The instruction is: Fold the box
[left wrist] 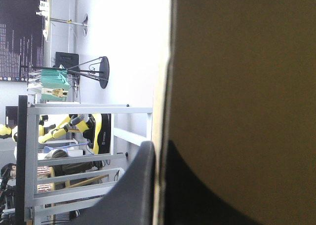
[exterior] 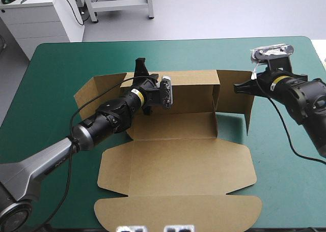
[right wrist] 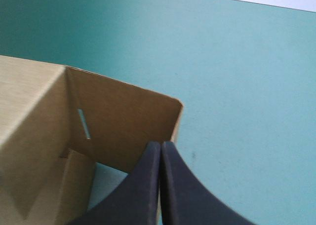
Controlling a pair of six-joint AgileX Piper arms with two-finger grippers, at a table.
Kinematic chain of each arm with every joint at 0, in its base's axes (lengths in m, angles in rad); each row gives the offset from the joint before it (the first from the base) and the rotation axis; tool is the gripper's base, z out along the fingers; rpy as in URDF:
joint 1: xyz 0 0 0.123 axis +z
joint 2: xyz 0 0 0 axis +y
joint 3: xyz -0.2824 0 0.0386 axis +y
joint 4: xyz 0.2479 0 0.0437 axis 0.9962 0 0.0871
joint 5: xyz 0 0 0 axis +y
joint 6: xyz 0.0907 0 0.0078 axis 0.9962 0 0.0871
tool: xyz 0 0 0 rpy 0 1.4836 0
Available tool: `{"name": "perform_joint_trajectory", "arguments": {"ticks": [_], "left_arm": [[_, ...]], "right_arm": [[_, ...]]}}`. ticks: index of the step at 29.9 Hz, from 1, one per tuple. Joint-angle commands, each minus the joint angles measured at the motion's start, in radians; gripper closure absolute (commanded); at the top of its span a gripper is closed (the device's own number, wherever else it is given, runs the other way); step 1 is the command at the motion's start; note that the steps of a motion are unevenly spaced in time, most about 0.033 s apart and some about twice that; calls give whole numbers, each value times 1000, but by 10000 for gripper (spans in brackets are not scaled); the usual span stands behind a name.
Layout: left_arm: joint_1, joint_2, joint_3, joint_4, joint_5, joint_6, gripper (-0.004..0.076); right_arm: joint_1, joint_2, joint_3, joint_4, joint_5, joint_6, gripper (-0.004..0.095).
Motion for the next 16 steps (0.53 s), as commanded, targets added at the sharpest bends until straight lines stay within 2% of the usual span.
{"name": "perform_joint_trajectory", "arguments": {"ticks": [1, 7, 16], "left_arm": [[-6, -45, -28, 21, -25, -9, 732], [-6, -47, -26, 54, -31, -16, 732], [-6, -47, -26, 54, -35, -20, 732]], "right_arm": [[-6, -16, -109, 100, 5, -102, 928], [-6, 68, -277, 141, 100, -128, 928], [-6, 312, -572, 150, 294, -151, 928]]}}
